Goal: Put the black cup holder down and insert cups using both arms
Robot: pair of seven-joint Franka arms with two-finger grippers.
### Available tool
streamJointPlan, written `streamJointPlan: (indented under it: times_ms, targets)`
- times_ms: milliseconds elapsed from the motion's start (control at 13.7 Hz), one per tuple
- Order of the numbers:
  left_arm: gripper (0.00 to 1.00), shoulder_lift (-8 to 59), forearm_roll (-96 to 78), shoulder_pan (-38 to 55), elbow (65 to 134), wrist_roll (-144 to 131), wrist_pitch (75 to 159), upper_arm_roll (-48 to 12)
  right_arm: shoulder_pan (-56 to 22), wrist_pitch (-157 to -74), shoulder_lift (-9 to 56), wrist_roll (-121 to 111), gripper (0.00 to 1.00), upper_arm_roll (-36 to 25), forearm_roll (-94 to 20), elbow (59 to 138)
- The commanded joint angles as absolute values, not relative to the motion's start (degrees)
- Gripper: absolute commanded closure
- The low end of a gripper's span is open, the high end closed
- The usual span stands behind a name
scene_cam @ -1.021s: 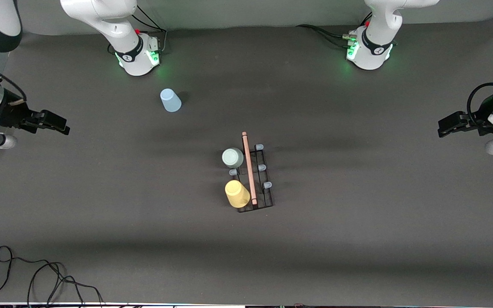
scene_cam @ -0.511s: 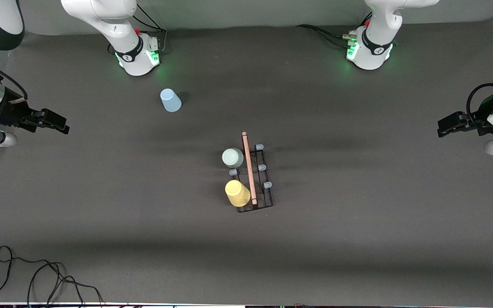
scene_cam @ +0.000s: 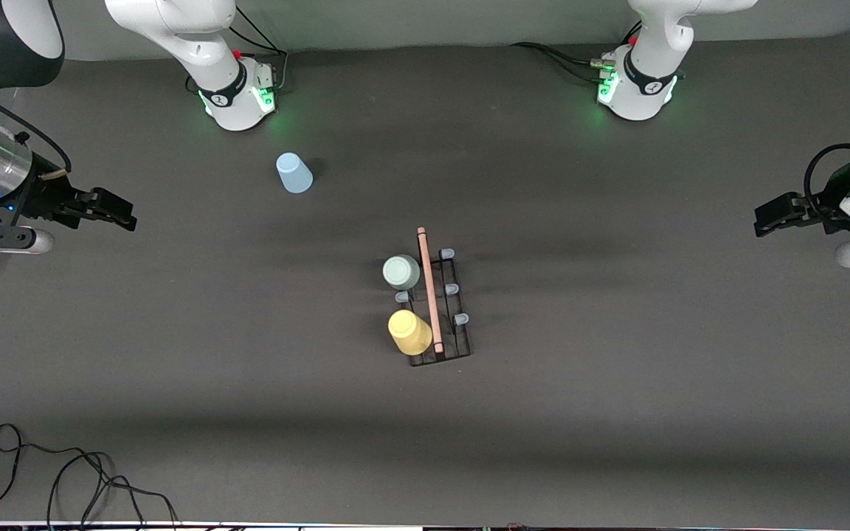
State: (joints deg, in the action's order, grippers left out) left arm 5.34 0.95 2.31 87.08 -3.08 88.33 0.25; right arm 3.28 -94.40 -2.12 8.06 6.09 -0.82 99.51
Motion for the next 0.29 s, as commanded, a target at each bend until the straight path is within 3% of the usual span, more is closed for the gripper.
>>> streamJointPlan:
  times_ms: [0,219]
  targets:
    - [0.00,4.7,0.6,2.0,87.5,-2.6,88.1,0.3,3.6,-94.0,-1.9,9.1,0.00,6.2,0.4,99.0]
    - [0.00,4.6,0.6,2.0,87.5,-2.6,88.0,0.3,3.7,-94.0,-2.0,9.1,0.00,5.9,0.4,99.0]
